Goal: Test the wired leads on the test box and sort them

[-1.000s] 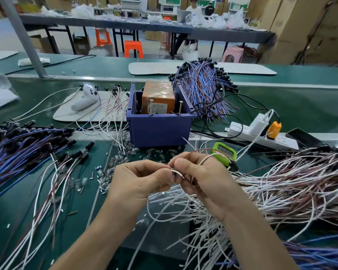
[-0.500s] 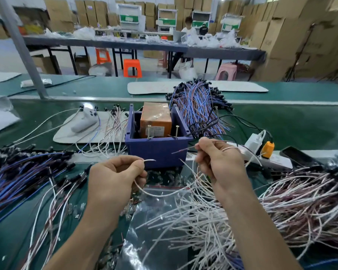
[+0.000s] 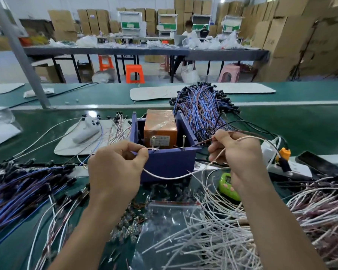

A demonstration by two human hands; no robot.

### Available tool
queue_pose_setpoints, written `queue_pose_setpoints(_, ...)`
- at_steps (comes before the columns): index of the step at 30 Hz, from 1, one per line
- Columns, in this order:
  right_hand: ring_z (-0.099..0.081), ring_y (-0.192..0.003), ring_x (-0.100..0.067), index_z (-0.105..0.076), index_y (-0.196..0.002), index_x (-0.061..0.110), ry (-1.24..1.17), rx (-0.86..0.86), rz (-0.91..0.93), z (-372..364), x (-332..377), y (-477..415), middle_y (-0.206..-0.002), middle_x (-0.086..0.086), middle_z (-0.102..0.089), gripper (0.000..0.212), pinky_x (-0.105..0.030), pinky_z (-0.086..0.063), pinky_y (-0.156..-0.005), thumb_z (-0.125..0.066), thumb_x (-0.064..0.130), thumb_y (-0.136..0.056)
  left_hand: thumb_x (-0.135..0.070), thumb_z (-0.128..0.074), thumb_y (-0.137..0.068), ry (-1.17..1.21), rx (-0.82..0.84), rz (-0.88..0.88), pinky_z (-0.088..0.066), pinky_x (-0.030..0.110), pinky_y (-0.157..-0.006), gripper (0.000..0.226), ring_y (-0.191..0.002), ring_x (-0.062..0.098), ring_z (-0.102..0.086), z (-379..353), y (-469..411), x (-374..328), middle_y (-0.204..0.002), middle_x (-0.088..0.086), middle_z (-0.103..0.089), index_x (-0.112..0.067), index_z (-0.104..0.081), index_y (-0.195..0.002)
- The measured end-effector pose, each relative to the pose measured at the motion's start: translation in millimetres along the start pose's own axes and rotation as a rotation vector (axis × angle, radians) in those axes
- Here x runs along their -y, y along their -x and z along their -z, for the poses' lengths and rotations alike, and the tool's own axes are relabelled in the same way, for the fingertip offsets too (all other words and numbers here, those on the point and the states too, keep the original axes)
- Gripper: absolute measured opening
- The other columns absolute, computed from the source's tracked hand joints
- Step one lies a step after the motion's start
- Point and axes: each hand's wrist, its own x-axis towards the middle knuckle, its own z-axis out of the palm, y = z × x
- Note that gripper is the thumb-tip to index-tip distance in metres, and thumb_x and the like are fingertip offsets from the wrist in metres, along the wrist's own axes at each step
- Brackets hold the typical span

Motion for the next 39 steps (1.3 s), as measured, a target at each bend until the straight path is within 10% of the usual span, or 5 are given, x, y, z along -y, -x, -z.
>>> queue_pose_setpoints(19,-0.043,-0.034,-0.014,-0.064,-0.075,0.007,0.019,0.069,-0.053,2.1,-6.5,-3.6,-0.052,-0.001,-0.061,0.030,-0.021,-0.034,-0.036,-0.061,0.020,-0.102,-0.035,-0.077,-0.084,-0.017,-0.130,-0.001,-0.047,0.024,-0.052,0.034,-0.058,0.001,-0.063,-19.3,9.7,12.6,-0.066,-0.030,-0.065,-0.047,-0.057,-0.059)
queue_pose_setpoints(34,-0.050,-0.034,-0.015,-0.063,-0.078,0.003,-0.011,0.093,-0.031,-5.0,-11.6,-2.5,-0.053,-0.003,-0.066,0.024,-0.019,-0.033,-0.035,-0.062,0.013,-0.100,-0.027,-0.075,-0.087,-0.051,-0.113,-0.022,-0.042,0.006,-0.057,0.036,-0.062,0.003,-0.062,-23.2,8.9,16.6,-0.070,-0.032,-0.063,-0.043,-0.056,-0.060)
queue_pose_setpoints(39,-0.051,-0.035,-0.015,-0.062,-0.077,0.004,-0.027,0.085,-0.034,-5.7,-14.4,-3.0,-0.055,-0.005,-0.067,0.025,-0.019,-0.033,-0.036,-0.061,0.011,-0.101,-0.025,-0.074,-0.089,-0.034,-0.112,-0.013,-0.049,0.024,-0.050,0.034,-0.056,0.008,-0.062,-23.8,8.9,17.5,-0.066,-0.027,-0.065,-0.039,-0.060,-0.061)
